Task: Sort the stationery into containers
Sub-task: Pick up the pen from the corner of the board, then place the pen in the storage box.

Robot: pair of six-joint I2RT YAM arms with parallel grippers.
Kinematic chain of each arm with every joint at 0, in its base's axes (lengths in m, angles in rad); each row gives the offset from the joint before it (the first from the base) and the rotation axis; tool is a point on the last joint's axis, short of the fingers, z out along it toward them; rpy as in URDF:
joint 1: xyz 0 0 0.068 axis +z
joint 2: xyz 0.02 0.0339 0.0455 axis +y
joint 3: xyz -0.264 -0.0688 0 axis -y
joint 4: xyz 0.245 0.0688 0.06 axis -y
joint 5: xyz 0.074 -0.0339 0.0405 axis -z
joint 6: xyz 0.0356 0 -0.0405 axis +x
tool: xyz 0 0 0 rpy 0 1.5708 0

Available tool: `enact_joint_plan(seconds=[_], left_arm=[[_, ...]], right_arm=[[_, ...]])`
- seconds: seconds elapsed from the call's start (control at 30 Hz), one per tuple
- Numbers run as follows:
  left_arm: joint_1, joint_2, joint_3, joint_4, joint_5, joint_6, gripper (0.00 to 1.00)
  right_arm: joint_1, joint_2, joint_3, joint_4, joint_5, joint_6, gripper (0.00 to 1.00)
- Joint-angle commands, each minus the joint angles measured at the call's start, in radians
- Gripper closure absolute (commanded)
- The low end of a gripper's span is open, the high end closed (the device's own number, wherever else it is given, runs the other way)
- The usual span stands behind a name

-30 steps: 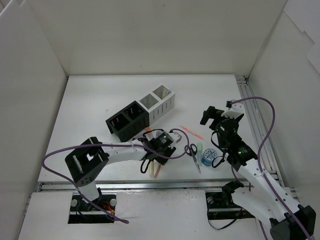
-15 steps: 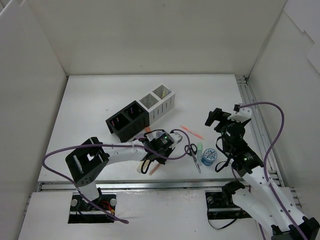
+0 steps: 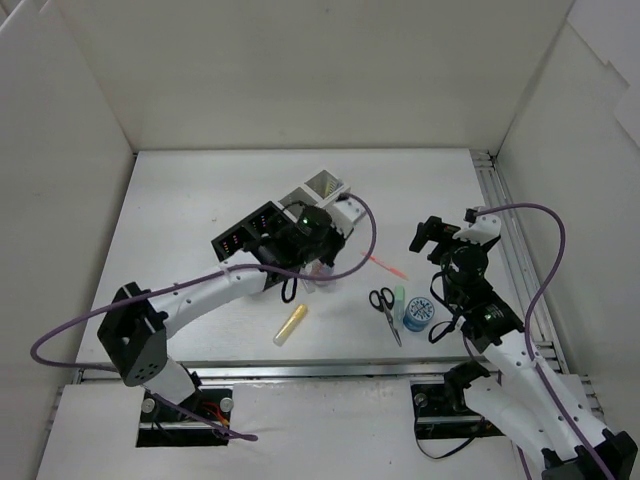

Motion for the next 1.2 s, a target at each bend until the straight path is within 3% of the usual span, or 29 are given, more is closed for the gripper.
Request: enact_joint_plan(seconds=[0.0, 0.17, 0.23, 0.4, 0.57, 0.73, 0.9, 1.07, 1.17], left_arm=[[0.11, -0.059, 0.13, 0.181, 0.032, 0.164, 1.0], [0.219, -0.004, 0.258, 0.347, 0.061, 0.2, 1.0], [0.261, 0.037, 0.282, 0.483, 0.073, 0.197, 1.0], [0.359, 0.177, 0.38, 0.687, 0.158, 0.065, 1.0], [0.416, 0.338, 0.492, 0.798, 0.195, -0.053, 1.0], [0.436, 0.456, 0.601, 0.792, 0.199, -0.118, 1.0], [0.436, 0.512, 0.548, 0.899, 0.176, -0.156, 1.0], [0.436, 0.476, 0.379, 0.978, 0.142, -0.17, 1.0], [0.436, 0.443, 0.307, 1.021, 0.152, -0.179, 0.93]], right_arm=[[-0.016, 0.053, 0.008, 0.125, 0.023, -0.02, 0.02], [-0.028, 0.12, 0.031, 0.141, -0.003, -0.03, 0.02], [-0.037, 0.137, 0.033, 0.151, -0.011, -0.031, 0.02], [-0.051, 0.155, 0.018, 0.174, -0.017, -0.036, 0.02], [-0.069, 0.155, 0.005, 0.171, -0.022, -0.04, 0.02], [-0.097, 0.155, 0.002, 0.142, -0.02, -0.047, 0.02], [-0.121, 0.167, -0.007, 0.148, -0.034, -0.048, 0.02], [-0.144, 0.196, -0.012, 0.169, -0.083, -0.083, 0.02], [-0.148, 0.248, 0.02, 0.154, -0.216, -0.25, 0.02]])
